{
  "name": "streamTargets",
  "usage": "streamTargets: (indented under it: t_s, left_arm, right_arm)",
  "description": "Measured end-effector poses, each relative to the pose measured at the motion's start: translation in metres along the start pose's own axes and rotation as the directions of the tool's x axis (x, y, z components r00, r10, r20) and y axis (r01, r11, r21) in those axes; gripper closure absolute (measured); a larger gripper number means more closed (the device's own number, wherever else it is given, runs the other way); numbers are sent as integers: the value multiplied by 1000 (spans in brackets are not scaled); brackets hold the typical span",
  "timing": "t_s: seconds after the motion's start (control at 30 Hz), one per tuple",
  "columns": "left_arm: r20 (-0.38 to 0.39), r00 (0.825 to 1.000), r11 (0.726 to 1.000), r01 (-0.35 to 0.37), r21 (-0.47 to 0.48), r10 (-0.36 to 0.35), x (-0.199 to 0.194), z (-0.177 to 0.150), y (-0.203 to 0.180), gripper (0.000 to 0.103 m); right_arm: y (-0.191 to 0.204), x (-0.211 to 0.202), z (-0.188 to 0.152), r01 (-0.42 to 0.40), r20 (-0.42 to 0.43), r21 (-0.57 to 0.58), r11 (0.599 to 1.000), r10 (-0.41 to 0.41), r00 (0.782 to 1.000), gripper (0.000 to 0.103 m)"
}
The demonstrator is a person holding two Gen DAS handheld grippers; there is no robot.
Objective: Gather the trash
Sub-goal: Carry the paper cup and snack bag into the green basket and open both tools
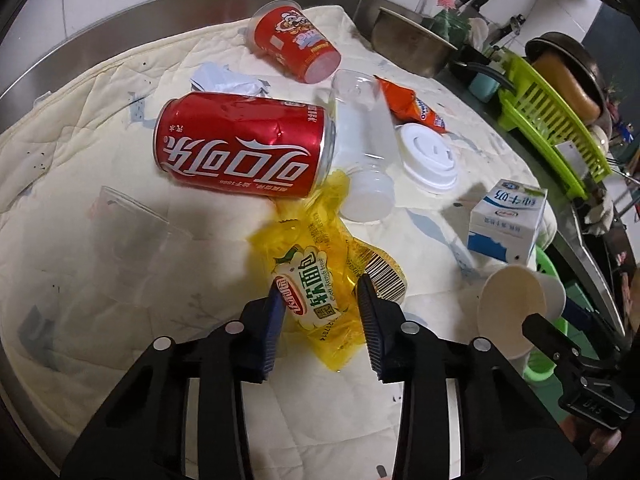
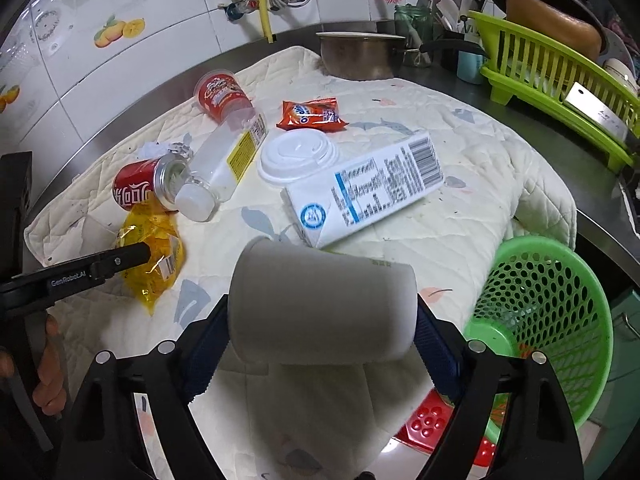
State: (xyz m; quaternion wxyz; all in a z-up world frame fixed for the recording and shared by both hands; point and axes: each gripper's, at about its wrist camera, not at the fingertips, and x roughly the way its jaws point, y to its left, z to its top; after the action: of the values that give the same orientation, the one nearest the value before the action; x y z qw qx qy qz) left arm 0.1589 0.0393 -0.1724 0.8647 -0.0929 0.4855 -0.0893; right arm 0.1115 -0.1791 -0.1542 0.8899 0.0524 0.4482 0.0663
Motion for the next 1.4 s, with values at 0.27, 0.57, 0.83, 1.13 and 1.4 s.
streamTargets:
  t_s: [0.27, 0.57, 0.83, 1.13, 1.4]
  left_arm:
    - [37, 999, 999, 33, 30, -34, -14, -4, -7, 84]
    - [92, 994, 997, 59, 55, -64, -50, -8, -20, 86]
    - [116, 983, 978, 124, 166, -144, -72, -4, -65, 86]
    - [60, 964, 912, 225, 343, -260, -72, -8, -148, 86]
    - [-38, 944, 837, 310, 452, -329, -51, -17, -221, 86]
  right_arm:
    - [-5, -20, -5, 6, 30, 1, 1000, -6, 1000, 21]
    - [-24, -52, -15, 16, 75, 28, 999, -18, 997, 21]
    - [-96, -66, -31, 176, 61, 157, 972, -187, 980, 21]
    - [-171, -50, -58, 303, -26, 234, 924, -305, 952, 21]
    - [-202, -48, -69, 340, -44, 277, 899, -342, 939, 14]
